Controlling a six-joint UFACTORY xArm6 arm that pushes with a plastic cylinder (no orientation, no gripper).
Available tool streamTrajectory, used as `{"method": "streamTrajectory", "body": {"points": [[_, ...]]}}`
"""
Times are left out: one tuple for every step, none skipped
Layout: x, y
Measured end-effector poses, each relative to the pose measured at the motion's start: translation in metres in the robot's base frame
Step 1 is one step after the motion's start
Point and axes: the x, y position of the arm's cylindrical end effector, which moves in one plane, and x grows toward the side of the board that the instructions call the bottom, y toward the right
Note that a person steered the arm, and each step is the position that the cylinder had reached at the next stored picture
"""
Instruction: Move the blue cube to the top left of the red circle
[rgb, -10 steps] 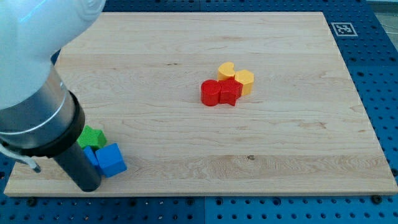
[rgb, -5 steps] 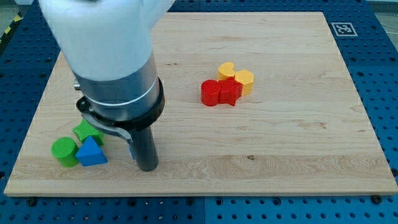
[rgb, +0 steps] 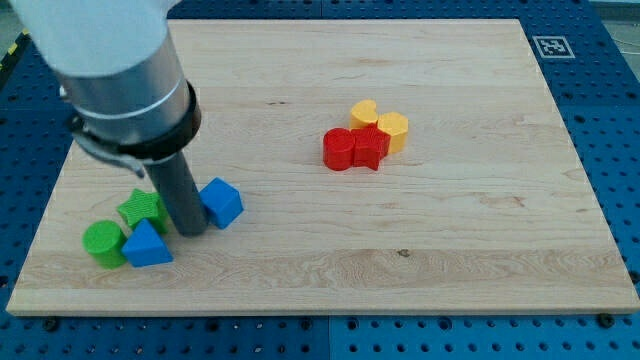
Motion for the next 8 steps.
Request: {"method": "streamTrajectory", "body": {"points": [[-0.038, 0.004], [-0.061, 0.026], [-0.063, 0.030], [-0.054, 0.005], [-0.029, 0.010], [-0.005, 0.023], [0.002, 0.043], [-0.007, 0.058]]}}
